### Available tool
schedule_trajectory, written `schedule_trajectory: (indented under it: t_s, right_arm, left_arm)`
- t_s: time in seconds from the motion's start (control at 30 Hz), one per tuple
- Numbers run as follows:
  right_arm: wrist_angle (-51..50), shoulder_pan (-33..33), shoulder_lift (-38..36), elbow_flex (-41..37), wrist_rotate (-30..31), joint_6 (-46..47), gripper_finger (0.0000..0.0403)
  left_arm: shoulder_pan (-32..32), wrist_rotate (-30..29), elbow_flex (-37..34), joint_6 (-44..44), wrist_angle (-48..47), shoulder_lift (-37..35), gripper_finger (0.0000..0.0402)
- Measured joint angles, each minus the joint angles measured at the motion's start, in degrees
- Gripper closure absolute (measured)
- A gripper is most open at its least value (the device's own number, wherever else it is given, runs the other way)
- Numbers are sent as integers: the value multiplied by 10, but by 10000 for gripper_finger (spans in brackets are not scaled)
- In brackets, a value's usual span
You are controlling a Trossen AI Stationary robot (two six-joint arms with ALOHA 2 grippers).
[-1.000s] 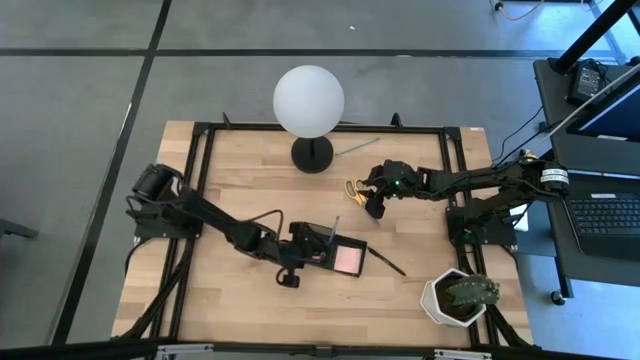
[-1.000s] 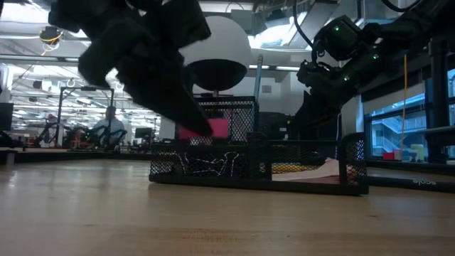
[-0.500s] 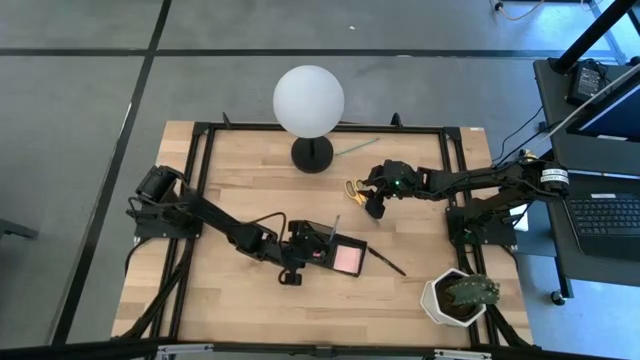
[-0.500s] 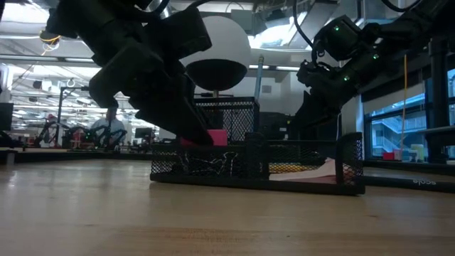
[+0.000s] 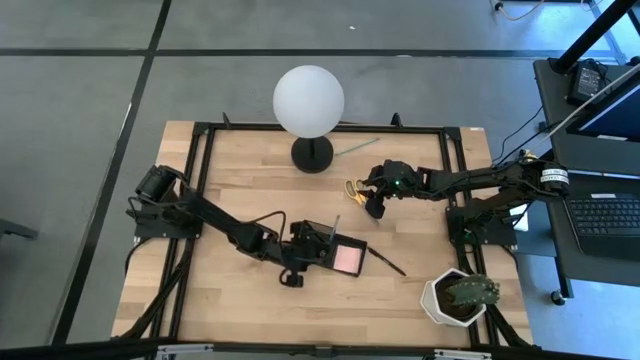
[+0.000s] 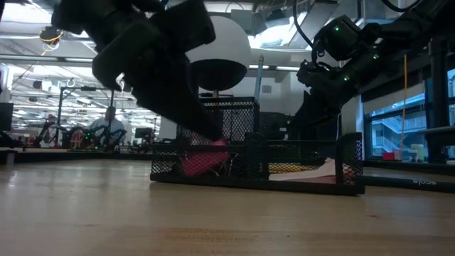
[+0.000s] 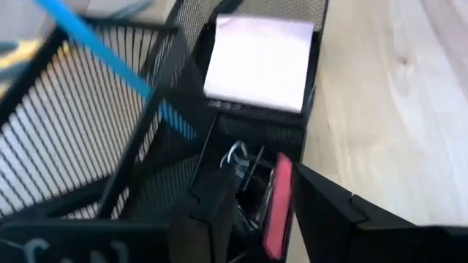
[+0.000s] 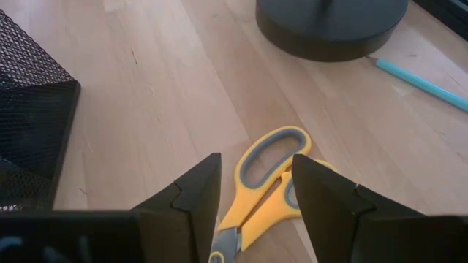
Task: Pick and place office supplies into organizer
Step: Put the pink eraser into the black desk organizer, then put the yellow scissors into the black desk organizer
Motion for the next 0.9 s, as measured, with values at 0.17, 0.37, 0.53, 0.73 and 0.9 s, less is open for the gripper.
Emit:
schedule_trajectory:
  t_s: [0.17,0.37,0.53,0.73,0.9]
  right_arm:
    - [0,0,0,0,0,0,232]
    - [-2,0,0,0,0,0,232]
    - [-12,0,0,0,0,0,232]
    - [-19,0,0,0,-2,27,232]
    - [-29,0,0,0,-5,73,232]
  left_arm:
    - [0,1,26,36,-34,0,265]
    - [-8,7,81,59,-104,-11,263]
    - [-25,16,118,60,-182,-57,268]
    - [-31,-21,125,60,-244,-148,275]
    - [-15,-92,121,66,-314,-199,279]
